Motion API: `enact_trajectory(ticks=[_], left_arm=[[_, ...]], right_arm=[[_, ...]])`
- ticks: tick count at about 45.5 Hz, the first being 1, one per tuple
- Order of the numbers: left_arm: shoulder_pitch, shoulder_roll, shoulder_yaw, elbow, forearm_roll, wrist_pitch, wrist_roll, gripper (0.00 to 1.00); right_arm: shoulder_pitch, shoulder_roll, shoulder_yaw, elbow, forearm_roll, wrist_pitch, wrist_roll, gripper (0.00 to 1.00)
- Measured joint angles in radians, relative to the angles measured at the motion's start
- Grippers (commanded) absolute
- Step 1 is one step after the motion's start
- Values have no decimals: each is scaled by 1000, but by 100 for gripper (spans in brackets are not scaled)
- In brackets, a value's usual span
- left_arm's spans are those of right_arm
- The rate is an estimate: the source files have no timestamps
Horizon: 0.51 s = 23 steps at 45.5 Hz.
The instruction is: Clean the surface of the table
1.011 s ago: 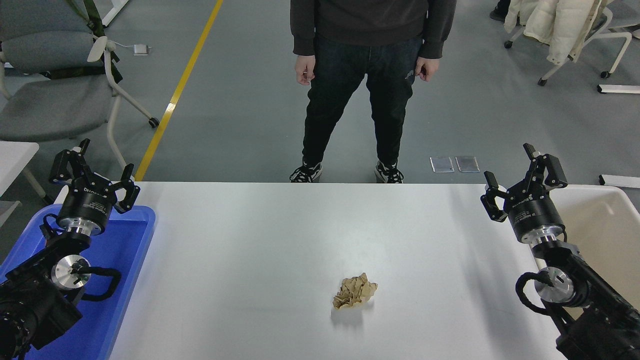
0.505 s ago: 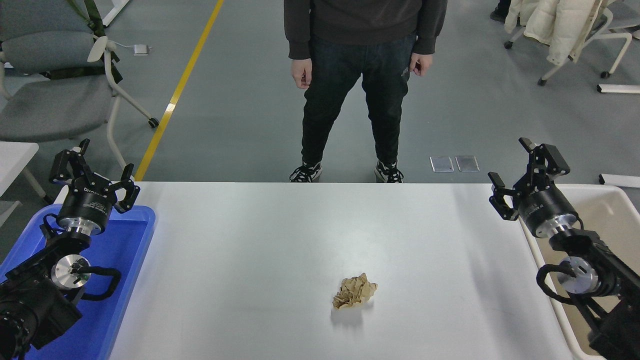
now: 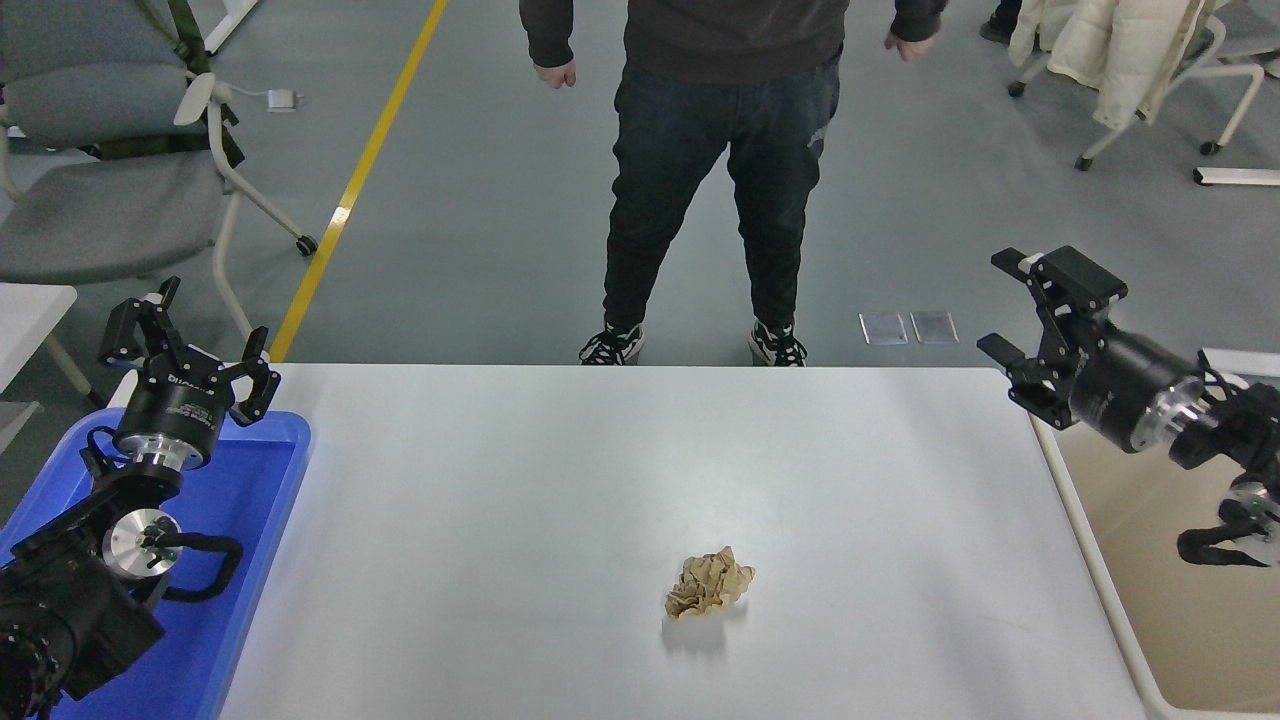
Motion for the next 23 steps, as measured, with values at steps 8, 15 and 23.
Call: enact_trajectory(ticks=[8,15,23], left_arm=[[1,0,0,0,0,0,0,100],[1,0,0,0,0,0,0,100],[1,0,0,0,0,0,0,100]], right_arm=[[123,-32,-203,54,-155,-3,-22,100],[273,-7,-397,73,-226,-4,-42,100],[455,87,-624,83,-274,-7,-140,100]])
